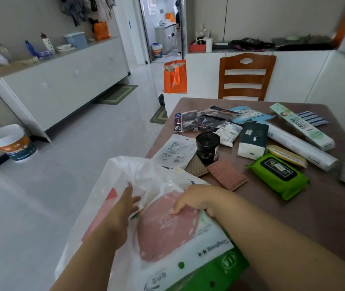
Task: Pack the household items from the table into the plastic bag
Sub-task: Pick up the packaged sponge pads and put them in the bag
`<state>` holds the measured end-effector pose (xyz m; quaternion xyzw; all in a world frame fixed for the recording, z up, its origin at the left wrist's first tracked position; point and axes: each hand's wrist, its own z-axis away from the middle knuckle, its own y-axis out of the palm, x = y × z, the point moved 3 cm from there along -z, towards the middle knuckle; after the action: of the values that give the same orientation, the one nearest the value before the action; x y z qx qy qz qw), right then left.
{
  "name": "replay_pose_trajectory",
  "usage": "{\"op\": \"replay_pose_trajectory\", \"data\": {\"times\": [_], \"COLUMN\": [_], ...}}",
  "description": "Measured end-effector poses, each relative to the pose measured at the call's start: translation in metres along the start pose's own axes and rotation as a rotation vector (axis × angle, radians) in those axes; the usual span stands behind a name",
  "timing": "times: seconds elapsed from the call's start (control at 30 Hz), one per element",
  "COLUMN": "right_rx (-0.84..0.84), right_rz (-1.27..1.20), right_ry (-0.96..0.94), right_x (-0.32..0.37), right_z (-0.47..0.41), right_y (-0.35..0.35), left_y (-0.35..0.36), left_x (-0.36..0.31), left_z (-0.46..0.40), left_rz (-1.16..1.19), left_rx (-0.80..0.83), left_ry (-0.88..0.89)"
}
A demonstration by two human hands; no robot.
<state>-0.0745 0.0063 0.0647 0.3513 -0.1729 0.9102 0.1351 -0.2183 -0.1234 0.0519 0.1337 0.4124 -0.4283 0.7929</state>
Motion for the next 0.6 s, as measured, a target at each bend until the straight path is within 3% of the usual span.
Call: {"op": "replay_pose_trajectory", "data": {"times": [0.07,0.2,0.33,0.43,0.53,0.6], "right_rx": [0.033,-0.142,0.176,0.163,-0.055,-0.106], "right_rz": [0.007,-0.07,-0.453,-0.602,-0.582,-0.474], "right_ry": [0.034,0.001,0.017,0.01,0.031,0.041], "right_x": [0.003,-0.002,-0.003,0.002,-0.007,-0.017], "right_z": [-0.014,-0.028,-0.029,-0.035,-0.044,-0.048], "right_y": [0.007,-0.014,-0.019,-0.014,-0.019,-0.025], "left_y": [-0.006,-0.028,-0.017,-0.005,-0.008,-0.02], "left_x": [0.008,0.033,0.044,0.037,0.019,0.001], "left_z": [-0.003,-0.01,-0.014,-0.011,-0.006,0.001], "left_rz": [-0.029,0.044,0.273,0.416,0.399,0.145], "left_rx": [0.011,-0.01,0.181,0.266,0.088,-0.173], "left_ry": [-0.057,-0.177,-0.228,-0.211,-0.038,0.257]}}
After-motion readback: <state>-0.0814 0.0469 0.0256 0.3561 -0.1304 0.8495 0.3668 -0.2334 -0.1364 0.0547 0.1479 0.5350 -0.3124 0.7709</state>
